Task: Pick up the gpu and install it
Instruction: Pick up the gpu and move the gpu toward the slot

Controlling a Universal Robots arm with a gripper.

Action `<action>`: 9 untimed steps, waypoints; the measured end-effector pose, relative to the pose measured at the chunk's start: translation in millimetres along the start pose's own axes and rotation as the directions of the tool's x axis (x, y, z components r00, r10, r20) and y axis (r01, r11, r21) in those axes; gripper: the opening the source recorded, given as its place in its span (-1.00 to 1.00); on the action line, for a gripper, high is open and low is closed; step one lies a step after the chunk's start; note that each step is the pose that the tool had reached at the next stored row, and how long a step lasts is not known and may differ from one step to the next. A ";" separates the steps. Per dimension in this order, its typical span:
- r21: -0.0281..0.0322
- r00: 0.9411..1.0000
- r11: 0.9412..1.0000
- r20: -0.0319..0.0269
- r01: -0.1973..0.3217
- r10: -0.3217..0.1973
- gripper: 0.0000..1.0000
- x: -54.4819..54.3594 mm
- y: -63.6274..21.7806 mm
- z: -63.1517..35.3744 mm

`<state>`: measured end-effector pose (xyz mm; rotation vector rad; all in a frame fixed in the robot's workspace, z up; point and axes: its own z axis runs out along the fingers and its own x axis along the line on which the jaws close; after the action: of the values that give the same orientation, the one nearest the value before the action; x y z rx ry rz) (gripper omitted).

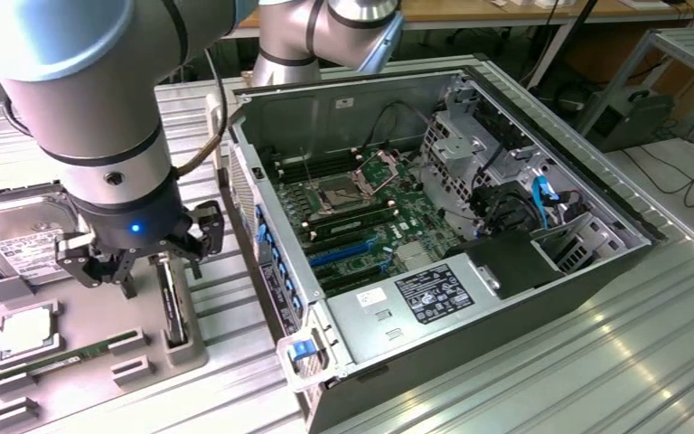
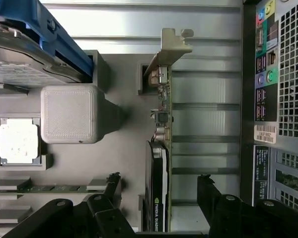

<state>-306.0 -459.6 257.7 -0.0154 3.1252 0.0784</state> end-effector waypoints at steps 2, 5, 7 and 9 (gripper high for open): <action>-0.001 1.000 1.000 0.000 0.000 0.000 0.44 0.0 -0.3 3.6; -0.021 1.000 1.000 0.000 0.002 -0.002 0.44 0.5 -1.0 34.5; -0.022 1.000 1.000 0.000 0.002 -0.002 0.44 0.5 4.6 36.2; -0.022 1.000 1.000 0.000 0.002 -0.002 -0.33 0.5 4.6 36.2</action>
<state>-305.9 -453.2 221.8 -0.0184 3.1241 0.1133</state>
